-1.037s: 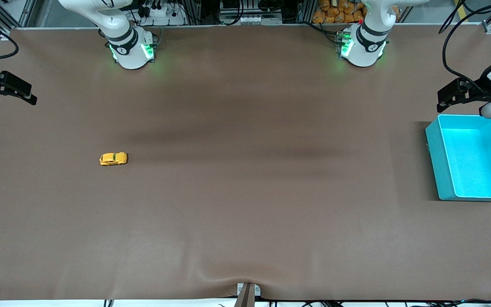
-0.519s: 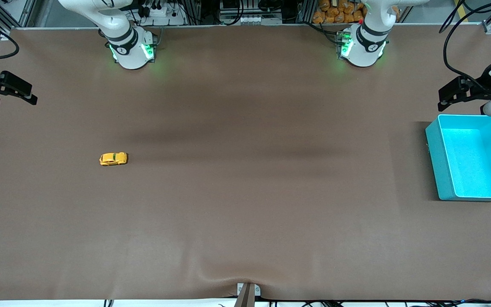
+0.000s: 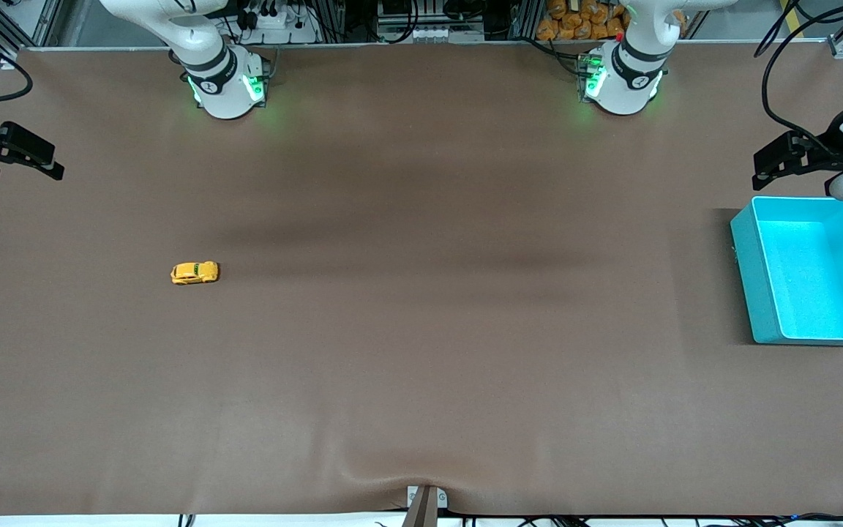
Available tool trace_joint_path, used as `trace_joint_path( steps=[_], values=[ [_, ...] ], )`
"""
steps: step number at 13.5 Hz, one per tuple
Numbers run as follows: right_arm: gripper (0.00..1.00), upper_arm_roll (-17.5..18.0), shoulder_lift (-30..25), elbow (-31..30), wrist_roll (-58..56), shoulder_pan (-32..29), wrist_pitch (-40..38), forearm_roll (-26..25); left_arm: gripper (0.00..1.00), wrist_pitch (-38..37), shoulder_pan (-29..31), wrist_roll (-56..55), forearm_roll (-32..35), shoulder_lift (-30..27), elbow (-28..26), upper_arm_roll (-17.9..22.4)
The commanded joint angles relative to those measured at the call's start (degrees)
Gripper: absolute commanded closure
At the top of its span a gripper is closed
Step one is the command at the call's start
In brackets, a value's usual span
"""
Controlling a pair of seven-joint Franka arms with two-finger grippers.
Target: Wind and store yellow beetle car
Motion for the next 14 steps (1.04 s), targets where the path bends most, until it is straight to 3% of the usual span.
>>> trace_joint_path(
  steps=[1, 14],
  values=[
    [0.0, 0.0, -0.4, 0.2, 1.0, 0.0, -0.5, 0.6, 0.0, -0.6, 0.2, 0.0, -1.1, -0.6, -0.3, 0.0],
    [0.0, 0.2, 0.1, -0.4, 1.1, 0.3, -0.4, 0.6, 0.0, -0.6, 0.2, -0.4, -2.7, -0.7, -0.6, 0.0]
  ],
)
